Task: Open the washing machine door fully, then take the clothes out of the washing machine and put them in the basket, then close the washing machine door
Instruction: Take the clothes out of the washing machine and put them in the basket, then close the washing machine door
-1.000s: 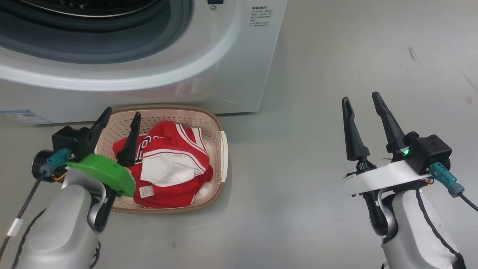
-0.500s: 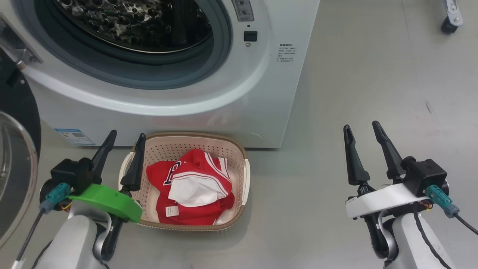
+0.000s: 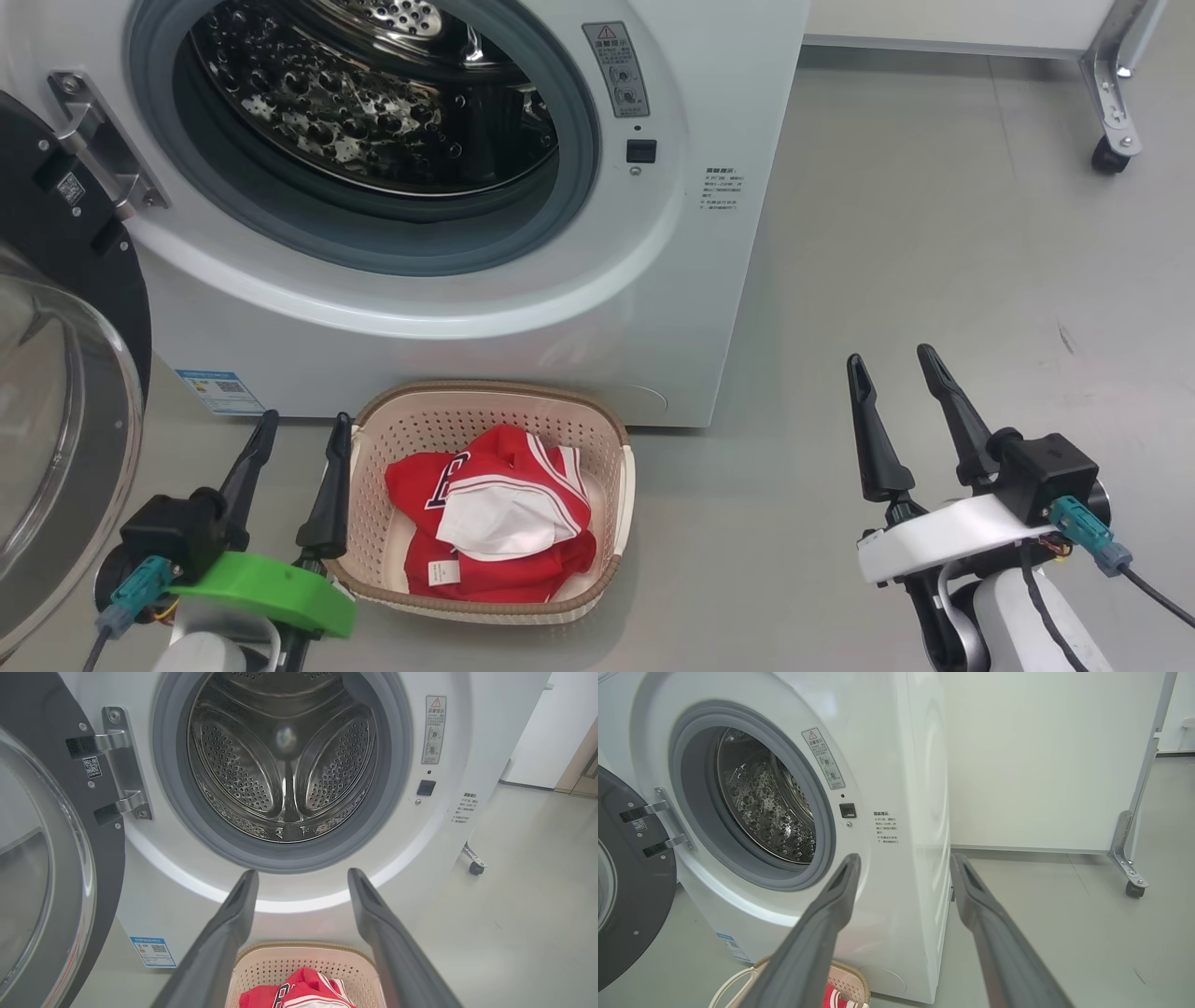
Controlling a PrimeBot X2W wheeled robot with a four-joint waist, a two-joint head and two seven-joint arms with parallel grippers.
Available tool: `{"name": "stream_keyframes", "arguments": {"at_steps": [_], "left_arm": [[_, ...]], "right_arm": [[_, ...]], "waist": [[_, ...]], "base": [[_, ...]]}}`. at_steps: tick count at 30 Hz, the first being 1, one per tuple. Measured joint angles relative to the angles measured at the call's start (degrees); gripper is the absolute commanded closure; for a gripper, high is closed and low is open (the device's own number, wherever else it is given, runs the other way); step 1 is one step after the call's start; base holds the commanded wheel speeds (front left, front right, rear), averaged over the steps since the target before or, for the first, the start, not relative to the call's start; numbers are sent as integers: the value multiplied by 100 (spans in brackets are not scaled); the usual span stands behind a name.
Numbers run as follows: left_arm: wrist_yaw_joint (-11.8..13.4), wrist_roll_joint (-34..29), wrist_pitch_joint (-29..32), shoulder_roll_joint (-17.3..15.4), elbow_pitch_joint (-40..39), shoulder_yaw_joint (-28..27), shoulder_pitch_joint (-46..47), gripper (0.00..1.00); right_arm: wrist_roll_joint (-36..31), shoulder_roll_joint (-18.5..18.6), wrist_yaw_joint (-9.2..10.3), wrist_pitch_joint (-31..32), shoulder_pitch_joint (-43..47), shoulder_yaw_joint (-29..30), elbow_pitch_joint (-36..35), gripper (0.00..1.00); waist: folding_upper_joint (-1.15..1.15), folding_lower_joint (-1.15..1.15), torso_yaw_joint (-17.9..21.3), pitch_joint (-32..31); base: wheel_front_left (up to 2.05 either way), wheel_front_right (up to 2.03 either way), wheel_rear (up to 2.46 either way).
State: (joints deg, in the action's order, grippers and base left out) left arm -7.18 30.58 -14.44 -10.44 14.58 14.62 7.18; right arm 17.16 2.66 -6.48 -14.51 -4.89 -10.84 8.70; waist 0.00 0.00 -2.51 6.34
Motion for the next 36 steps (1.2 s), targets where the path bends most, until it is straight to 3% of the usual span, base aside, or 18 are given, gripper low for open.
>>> {"name": "stream_keyframes", "arguments": {"at_steps": [15, 36], "left_arm": [[-1, -196, 0, 65, -759, -122, -413, 0], [-1, -372, 0, 73, -1068, -146, -740, 0]], "right_arm": [[-62, -5, 14, 0, 191, 133, -58, 0], [-60, -5, 14, 0, 196, 98, -125, 0]], "waist": [[0, 0, 149, -123], [0, 0, 243, -126]], "base": [[0, 0, 0], [0, 0, 0]]}}
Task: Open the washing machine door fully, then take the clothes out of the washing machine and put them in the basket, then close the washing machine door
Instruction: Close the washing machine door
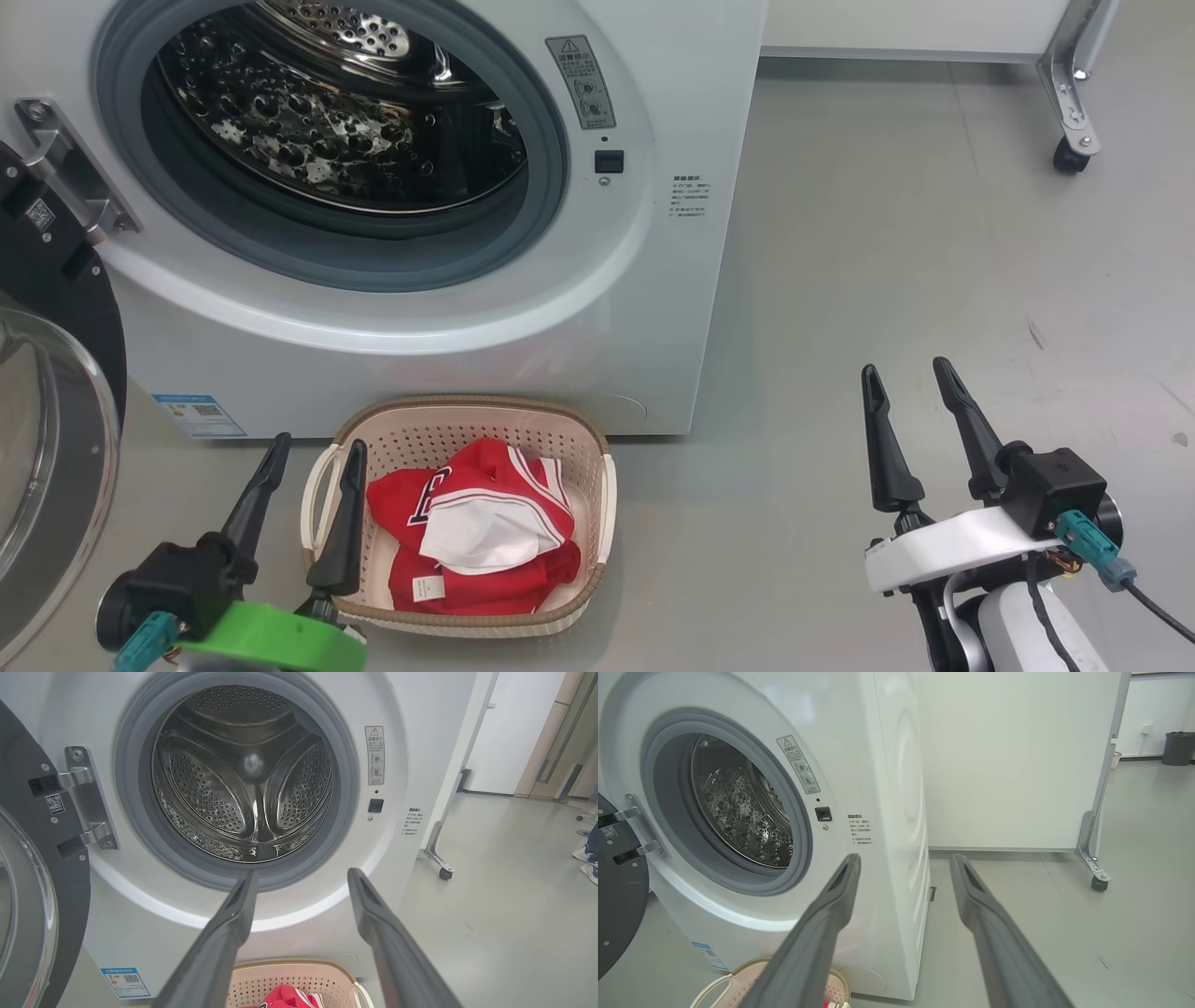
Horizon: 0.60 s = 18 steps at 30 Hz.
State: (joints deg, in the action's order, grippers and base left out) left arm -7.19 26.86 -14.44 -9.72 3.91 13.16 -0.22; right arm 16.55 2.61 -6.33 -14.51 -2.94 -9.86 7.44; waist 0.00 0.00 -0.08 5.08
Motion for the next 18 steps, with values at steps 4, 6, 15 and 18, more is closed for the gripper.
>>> {"name": "stream_keyframes", "arguments": {"at_steps": [4, 6, 15, 18], "left_arm": [[0, -24, 0, 0, -60, -26, -3, 0], [0, -38, 0, 0, -58, -40, -12, 0], [0, -42, 0, 34, -76, -78, -40, 0], [0, -42, 0, 57, -81, -99, -51, 0]], "right_arm": [[0, -1, 0, 0, 0, 0, -1, 0], [0, -1, 0, 0, 0, 0, -4, 0], [0, -1, 0, 0, 0, 5, -14, 0], [0, -1, 0, 0, 0, 5, -15, 0]], "waist": [[0, 0, -4, 11], [0, 0, -4, 15], [0, 0, -3, 16], [0, 0, 3, 18]], "base": [[0, 0, 0], [0, 0, 0], [0, 0, 0], [0, 0, 0]]}}
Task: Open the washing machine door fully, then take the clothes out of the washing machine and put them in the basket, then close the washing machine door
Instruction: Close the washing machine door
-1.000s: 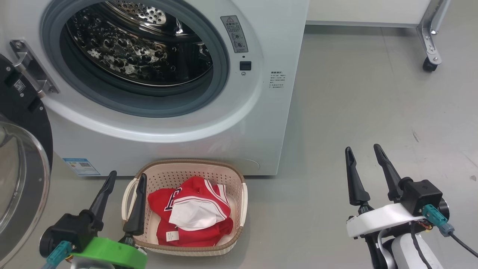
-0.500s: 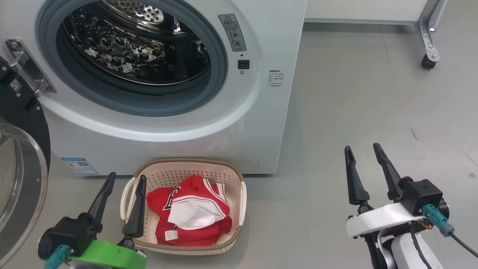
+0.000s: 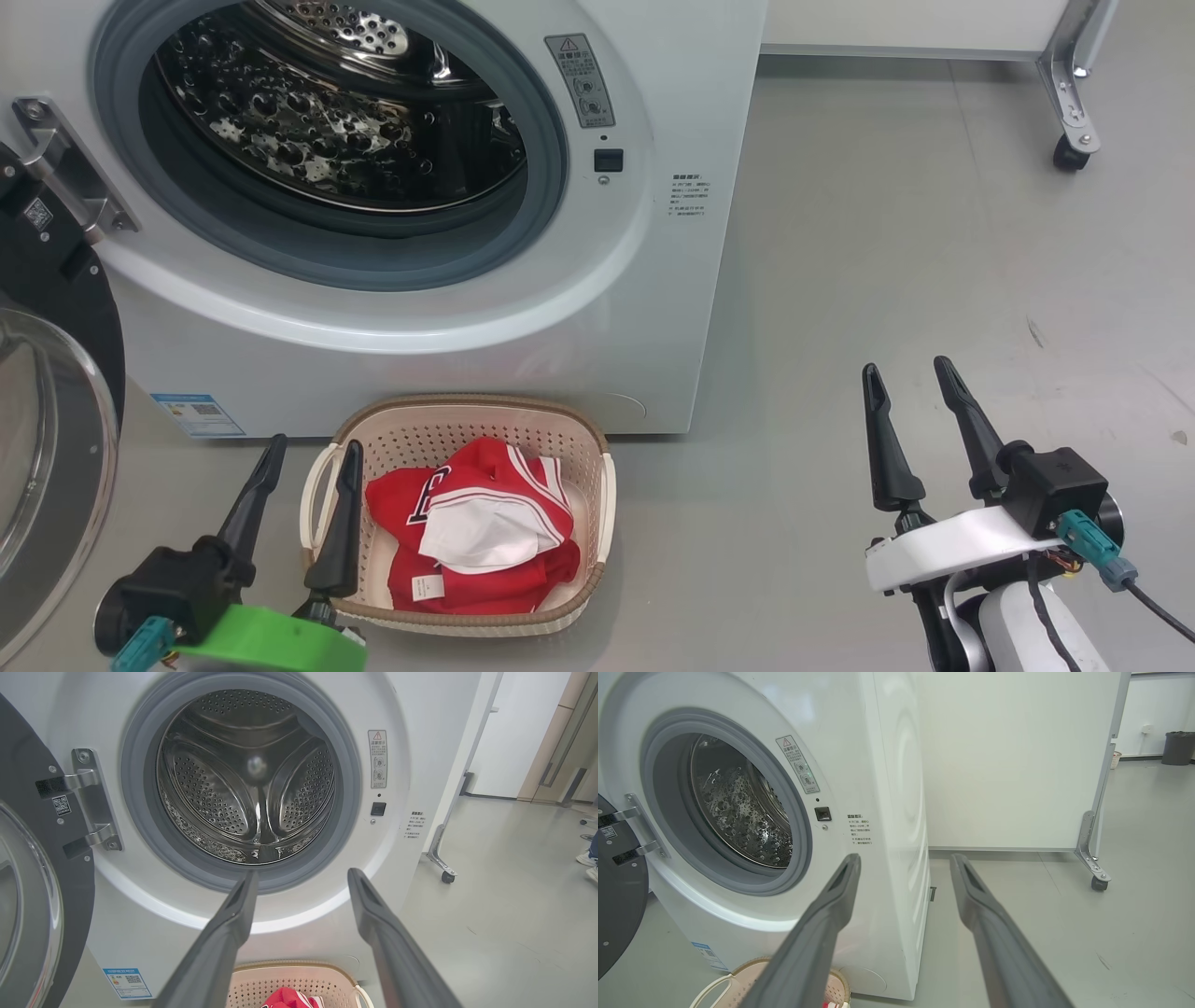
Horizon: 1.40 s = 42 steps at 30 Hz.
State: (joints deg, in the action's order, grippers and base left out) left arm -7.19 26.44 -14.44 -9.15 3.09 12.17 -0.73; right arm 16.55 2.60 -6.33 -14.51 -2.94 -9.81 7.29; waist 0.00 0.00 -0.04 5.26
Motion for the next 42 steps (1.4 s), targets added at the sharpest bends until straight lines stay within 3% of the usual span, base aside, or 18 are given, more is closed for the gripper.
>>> {"name": "stream_keyframes", "arguments": {"at_steps": [22, 42], "left_arm": [[0, 3, 0, 54, 13, -52, -77, 0], [0, 0, 0, 65, 21, -4, -76, 0]], "right_arm": [[0, 0, -1, 0, 0, -1, -7, 0], [0, 1, -5, 0, -3, 0, 2, 0]], "waist": [[0, 0, 20, 54], [0, 0, 14, 34]], "base": [[-20, 20, 0], [-101, 101, 0]]}}
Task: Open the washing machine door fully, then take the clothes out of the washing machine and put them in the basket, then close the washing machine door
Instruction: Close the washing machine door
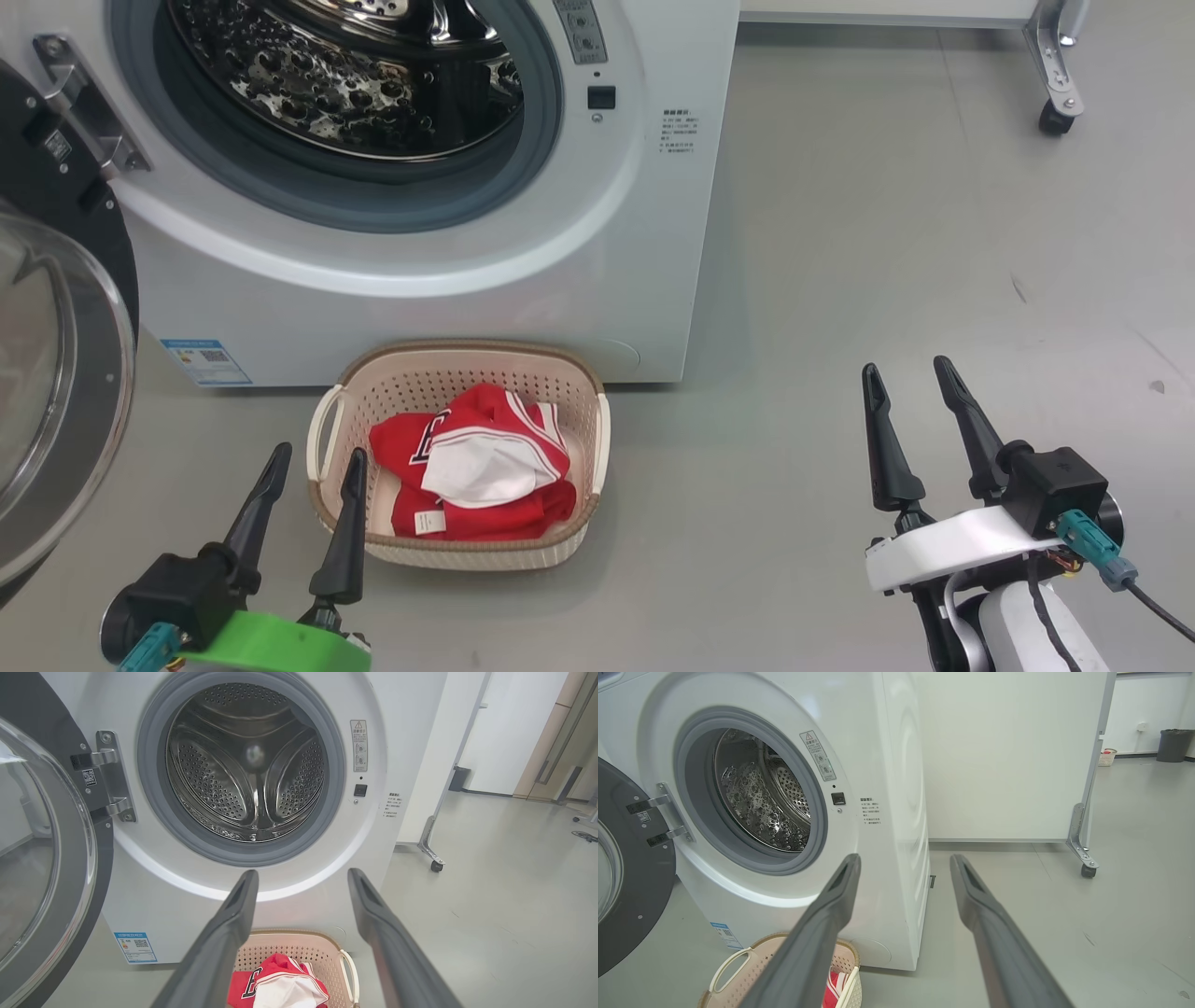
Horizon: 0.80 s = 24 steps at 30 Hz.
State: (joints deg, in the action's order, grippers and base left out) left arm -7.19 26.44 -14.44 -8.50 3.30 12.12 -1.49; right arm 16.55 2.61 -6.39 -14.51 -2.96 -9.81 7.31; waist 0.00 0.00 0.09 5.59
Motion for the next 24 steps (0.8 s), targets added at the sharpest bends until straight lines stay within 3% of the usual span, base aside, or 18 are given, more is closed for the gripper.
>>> {"name": "stream_keyframes", "arguments": {"at_steps": [19, 24], "left_arm": [[0, -145, 0, -5, -111, 31, 5, 0], [0, 77, 0, 75, -215, 109, 5, 0]], "right_arm": [[49, -1, 0, 0, -1, -11, -2, 0], [49, -1, 0, 0, -2, -9, -2, 0]], "waist": [[0, 0, -34, 49], [0, 0, -50, 56]], "base": [[-153, 153, 0], [-117, 117, 0]]}}
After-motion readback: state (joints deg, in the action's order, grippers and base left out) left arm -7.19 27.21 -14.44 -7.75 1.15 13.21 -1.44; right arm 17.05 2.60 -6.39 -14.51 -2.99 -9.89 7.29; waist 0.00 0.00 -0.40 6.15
